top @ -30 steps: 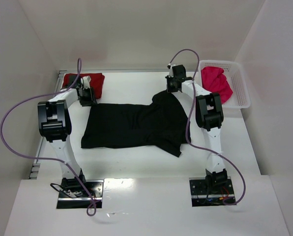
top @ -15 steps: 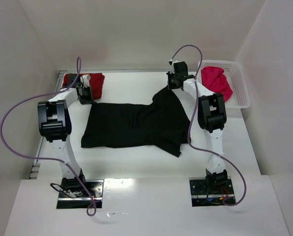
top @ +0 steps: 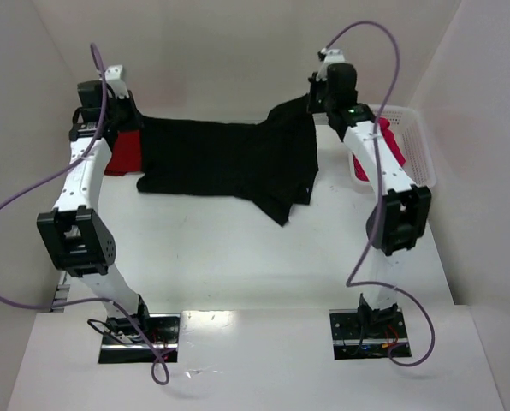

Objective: Fold and stack the t-shirts
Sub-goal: Flatten out the tshirt

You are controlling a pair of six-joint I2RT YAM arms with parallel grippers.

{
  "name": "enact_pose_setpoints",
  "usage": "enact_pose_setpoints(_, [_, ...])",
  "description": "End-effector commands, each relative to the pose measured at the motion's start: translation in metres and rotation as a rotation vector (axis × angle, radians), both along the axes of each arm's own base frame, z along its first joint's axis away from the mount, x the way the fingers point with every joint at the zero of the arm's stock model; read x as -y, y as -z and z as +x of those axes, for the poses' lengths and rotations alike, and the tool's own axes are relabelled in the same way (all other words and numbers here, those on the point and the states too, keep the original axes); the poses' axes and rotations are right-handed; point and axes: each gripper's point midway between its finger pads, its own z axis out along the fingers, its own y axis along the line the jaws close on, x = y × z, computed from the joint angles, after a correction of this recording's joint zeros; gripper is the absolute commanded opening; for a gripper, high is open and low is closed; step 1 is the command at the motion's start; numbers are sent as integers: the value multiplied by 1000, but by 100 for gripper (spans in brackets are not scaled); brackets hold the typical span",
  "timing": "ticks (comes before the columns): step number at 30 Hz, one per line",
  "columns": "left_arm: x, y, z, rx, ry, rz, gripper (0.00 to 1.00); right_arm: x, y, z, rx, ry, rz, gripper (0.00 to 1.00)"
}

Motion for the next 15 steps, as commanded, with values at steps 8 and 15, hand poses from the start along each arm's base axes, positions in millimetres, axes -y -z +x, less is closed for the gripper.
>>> enact_pose_setpoints(8, [4,-173,-60,356,-20,23,0,40,-240,-119,508,58,130,0])
enact_pose_setpoints(15, [5,-216,-72,450,-28,31,0,49,-242,-128,508,69,100,0])
